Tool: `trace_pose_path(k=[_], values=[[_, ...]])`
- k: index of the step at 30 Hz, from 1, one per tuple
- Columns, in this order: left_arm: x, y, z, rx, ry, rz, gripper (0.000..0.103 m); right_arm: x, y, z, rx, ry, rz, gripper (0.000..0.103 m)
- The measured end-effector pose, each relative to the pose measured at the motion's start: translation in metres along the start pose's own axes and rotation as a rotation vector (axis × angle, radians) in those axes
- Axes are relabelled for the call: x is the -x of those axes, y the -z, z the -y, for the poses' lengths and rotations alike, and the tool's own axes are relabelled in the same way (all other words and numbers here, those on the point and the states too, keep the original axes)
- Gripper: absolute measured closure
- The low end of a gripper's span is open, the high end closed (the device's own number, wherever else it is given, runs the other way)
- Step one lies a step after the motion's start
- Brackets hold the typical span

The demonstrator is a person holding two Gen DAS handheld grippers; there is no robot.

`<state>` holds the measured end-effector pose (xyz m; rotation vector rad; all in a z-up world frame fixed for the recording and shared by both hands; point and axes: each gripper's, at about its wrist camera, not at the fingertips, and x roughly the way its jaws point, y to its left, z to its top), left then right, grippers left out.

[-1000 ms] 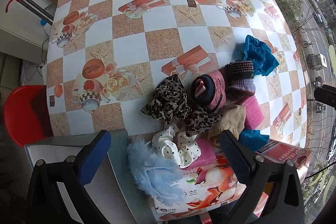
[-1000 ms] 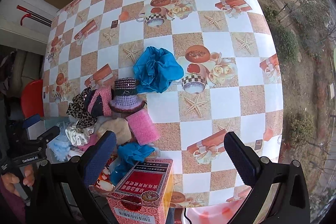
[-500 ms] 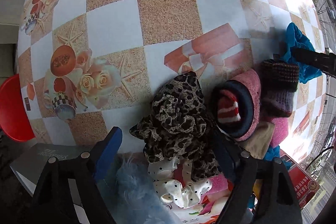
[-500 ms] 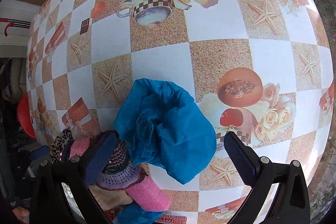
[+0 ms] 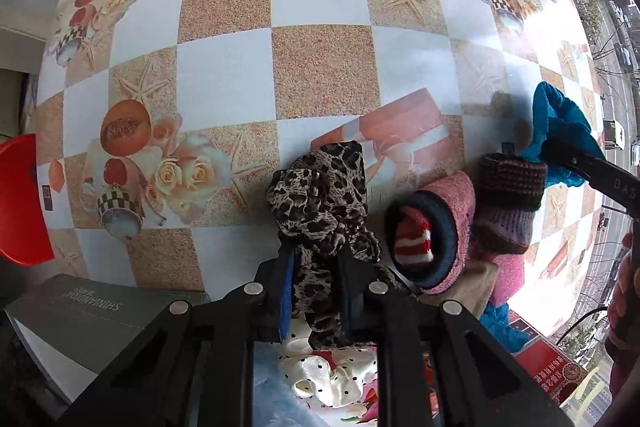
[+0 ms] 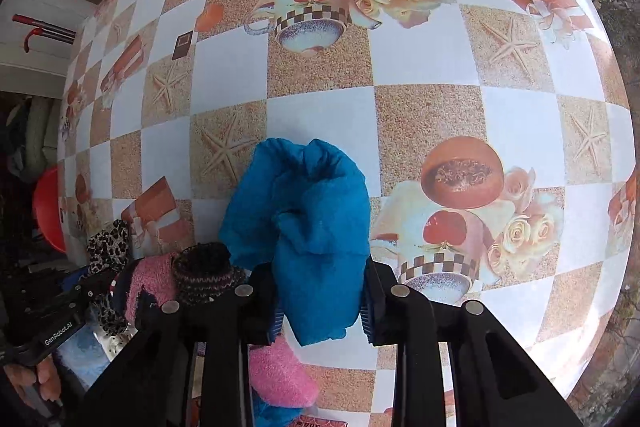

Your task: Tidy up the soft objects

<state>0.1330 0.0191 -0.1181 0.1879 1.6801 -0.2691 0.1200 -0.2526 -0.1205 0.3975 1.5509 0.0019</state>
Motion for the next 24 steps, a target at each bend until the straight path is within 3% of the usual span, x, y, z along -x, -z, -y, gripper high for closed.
trace_pose_path(k=[6,11,16,24], values=[[0.055,0.019,0.009,-0.034,-0.082,0.166,0.083,0.039,0.017,0.017,-0.039,-0.050,0.081,0.072],[0.093,0.037,0.047,-0.110,-0.100,0.266,0.083,0.068,0.034,0.036,-0.081,-0.103,0.123,0.072],[0.111,0.048,0.089,-0.217,-0.134,0.349,0.083,0.093,0.071,0.048,-0.089,-0.088,0.160,0.072],[0.137,0.079,0.161,-0.365,-0.071,0.387,0.083,0.130,0.134,0.084,-0.160,-0.054,0.221,0.072]])
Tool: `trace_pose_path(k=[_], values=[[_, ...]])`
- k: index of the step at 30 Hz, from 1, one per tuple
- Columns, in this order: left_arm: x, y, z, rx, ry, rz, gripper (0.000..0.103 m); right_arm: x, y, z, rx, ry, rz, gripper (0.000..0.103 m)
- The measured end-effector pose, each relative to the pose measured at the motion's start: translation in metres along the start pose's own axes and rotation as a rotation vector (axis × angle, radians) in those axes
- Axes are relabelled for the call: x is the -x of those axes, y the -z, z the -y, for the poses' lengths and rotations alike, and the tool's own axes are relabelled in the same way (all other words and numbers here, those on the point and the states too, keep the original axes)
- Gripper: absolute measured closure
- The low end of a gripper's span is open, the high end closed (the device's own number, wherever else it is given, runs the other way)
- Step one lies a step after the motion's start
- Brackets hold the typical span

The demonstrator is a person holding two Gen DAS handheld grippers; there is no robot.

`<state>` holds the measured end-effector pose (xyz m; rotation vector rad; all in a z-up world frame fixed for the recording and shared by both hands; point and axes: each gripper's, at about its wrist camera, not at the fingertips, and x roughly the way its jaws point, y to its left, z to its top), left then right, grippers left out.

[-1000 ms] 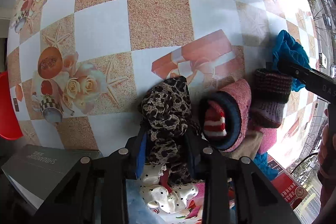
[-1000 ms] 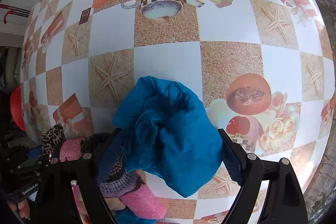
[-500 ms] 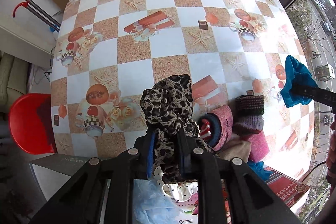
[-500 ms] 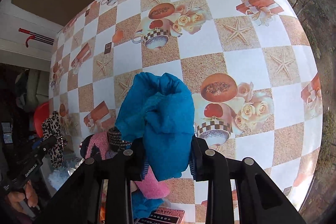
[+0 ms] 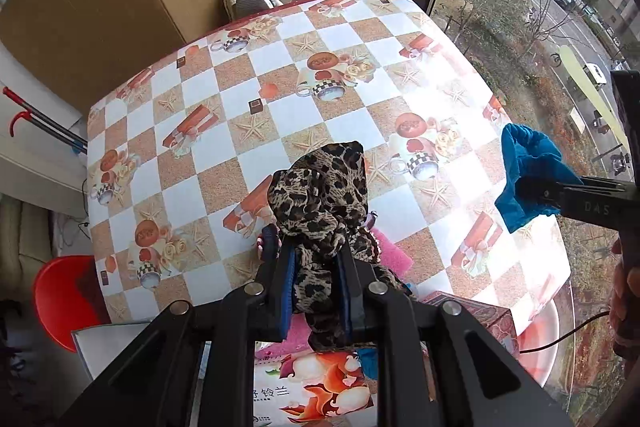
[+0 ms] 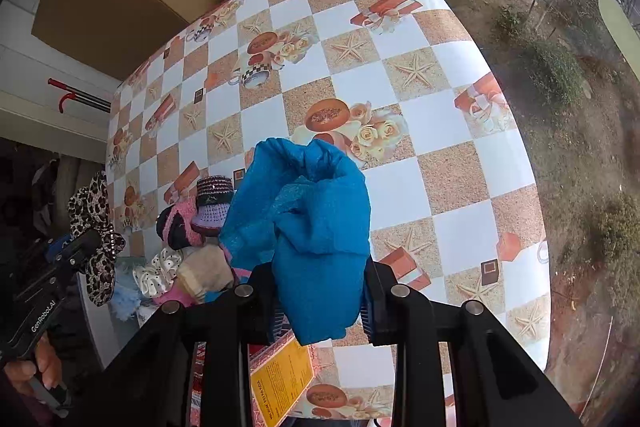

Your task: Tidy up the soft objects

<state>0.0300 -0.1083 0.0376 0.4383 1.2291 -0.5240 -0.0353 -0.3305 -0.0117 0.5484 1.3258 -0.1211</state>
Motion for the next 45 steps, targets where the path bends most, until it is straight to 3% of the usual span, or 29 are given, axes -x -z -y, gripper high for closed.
trace_pose_path(k=[6,12,21,32,37,45], values=[[0.025,0.013,0.070,-0.196,0.036,0.040,0.083,0.015,0.036,0.026,-0.051,0.010,0.020,0.072],[0.028,0.030,0.089,-0.222,0.034,0.012,0.083,0.019,0.056,0.046,-0.109,0.004,0.028,0.072],[0.036,0.063,0.055,-0.175,0.047,0.038,0.083,0.033,0.100,0.041,-0.130,0.068,0.049,0.072],[0.044,0.138,-0.004,-0.158,0.101,0.018,0.083,0.025,0.204,-0.022,-0.196,0.062,-0.002,0.072],[0.056,0.157,-0.035,-0.119,0.089,0.047,0.083,0.035,0.213,-0.055,-0.139,0.078,0.034,0.072],[0.069,0.181,-0.079,-0.006,0.074,0.073,0.083,0.054,0.202,-0.106,-0.013,0.078,0.092,0.072]])
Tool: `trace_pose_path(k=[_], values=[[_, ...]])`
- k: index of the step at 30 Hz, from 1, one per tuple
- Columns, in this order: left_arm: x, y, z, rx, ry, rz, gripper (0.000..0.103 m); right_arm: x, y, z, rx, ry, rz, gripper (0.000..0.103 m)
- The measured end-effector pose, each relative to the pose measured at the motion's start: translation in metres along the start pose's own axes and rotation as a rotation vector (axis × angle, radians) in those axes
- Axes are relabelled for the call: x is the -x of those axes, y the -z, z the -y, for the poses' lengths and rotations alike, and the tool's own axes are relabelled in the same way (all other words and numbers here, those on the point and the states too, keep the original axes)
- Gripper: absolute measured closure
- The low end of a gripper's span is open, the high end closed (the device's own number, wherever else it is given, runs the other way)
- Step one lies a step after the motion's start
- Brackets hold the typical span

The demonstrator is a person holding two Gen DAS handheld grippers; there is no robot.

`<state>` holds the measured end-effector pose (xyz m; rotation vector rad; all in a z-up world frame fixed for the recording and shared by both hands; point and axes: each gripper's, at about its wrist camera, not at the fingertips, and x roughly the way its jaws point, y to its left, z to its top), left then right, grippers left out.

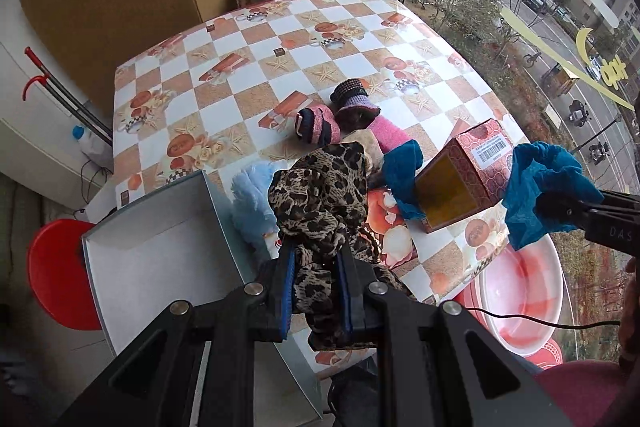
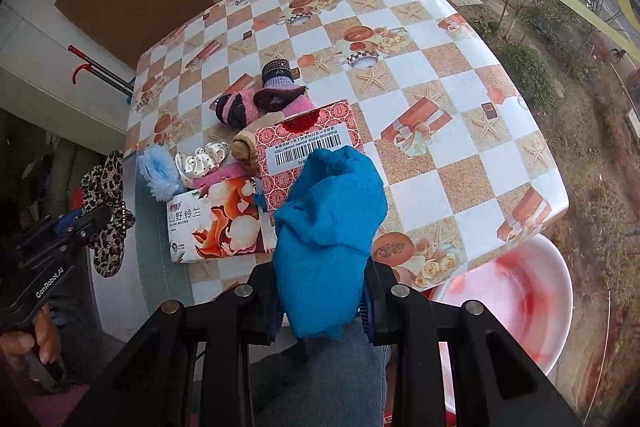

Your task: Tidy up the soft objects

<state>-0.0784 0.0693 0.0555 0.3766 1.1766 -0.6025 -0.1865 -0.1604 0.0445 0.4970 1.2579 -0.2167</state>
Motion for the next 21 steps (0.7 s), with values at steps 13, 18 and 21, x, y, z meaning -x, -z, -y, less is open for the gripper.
trace_pose_path(k=[13,18,21], values=[[0.008,0.033,-0.042,0.131,-0.046,0.013,0.083,-0.003,-0.020,-0.105,0.264,-0.097,-0.010,0.072],[0.011,0.046,-0.054,0.167,-0.074,0.010,0.083,-0.011,-0.013,-0.145,0.363,-0.131,-0.027,0.072],[0.013,0.054,-0.060,0.177,-0.093,0.011,0.083,-0.022,-0.001,-0.159,0.401,-0.145,-0.065,0.072]])
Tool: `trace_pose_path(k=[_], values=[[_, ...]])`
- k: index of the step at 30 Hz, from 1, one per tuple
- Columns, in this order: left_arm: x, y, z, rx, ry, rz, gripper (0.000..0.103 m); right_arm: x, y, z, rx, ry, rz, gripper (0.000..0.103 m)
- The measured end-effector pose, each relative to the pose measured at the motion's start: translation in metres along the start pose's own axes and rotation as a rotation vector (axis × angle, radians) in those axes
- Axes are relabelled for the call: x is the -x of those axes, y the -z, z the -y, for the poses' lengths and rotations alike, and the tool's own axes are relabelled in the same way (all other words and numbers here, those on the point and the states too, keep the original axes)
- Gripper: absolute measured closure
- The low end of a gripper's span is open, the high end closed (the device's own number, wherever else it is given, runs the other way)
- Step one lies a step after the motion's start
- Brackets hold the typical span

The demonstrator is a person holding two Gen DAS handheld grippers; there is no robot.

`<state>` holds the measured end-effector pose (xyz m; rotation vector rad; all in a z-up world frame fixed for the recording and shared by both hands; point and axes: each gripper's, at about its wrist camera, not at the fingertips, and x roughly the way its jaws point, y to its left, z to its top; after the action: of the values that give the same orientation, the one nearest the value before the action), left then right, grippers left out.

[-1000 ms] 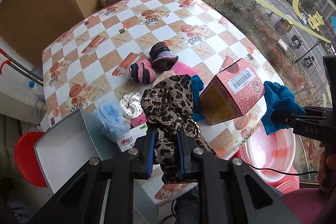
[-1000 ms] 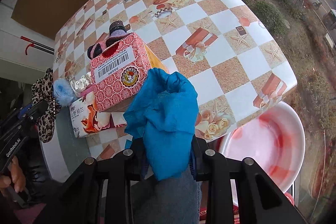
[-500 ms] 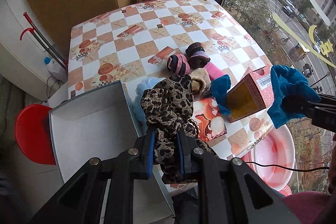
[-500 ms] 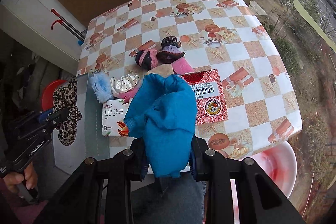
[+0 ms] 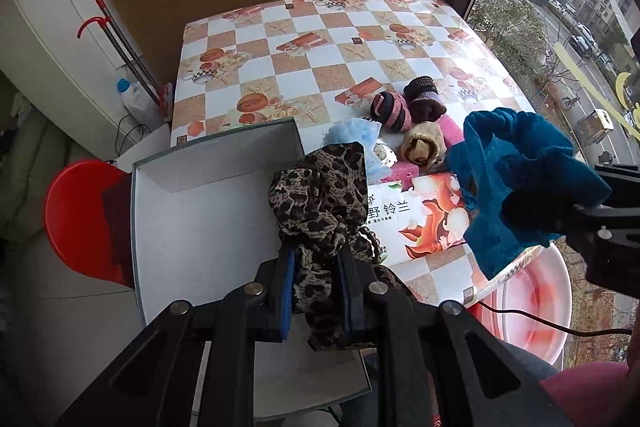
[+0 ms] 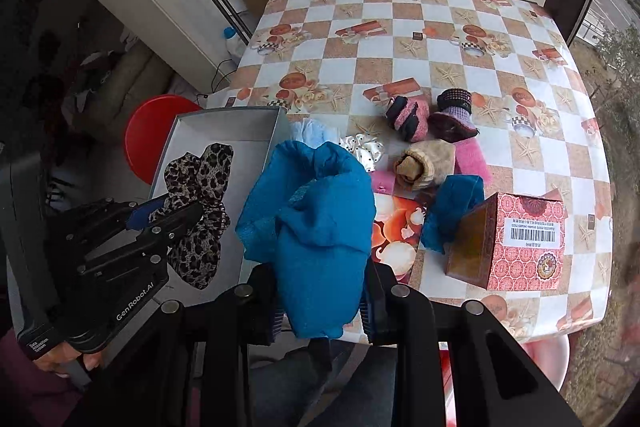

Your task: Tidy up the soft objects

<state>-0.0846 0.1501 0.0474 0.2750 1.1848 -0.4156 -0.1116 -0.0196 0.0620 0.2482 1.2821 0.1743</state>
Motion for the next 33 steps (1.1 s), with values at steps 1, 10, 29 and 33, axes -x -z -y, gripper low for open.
trace_pose_path(k=[1,10,29,33], values=[[0.000,0.002,-0.003,0.005,-0.003,-0.002,0.083,-0.005,0.002,-0.004,0.007,-0.006,-0.014,0.072],[0.001,0.016,-0.023,0.056,-0.023,-0.017,0.083,-0.018,-0.001,-0.027,0.071,-0.032,-0.049,0.072],[-0.027,0.066,-0.072,0.205,-0.093,-0.156,0.083,-0.051,-0.001,-0.085,0.289,-0.095,-0.152,0.072],[-0.032,0.076,-0.080,0.233,-0.104,-0.186,0.082,-0.063,0.003,-0.104,0.357,-0.100,-0.185,0.072]])
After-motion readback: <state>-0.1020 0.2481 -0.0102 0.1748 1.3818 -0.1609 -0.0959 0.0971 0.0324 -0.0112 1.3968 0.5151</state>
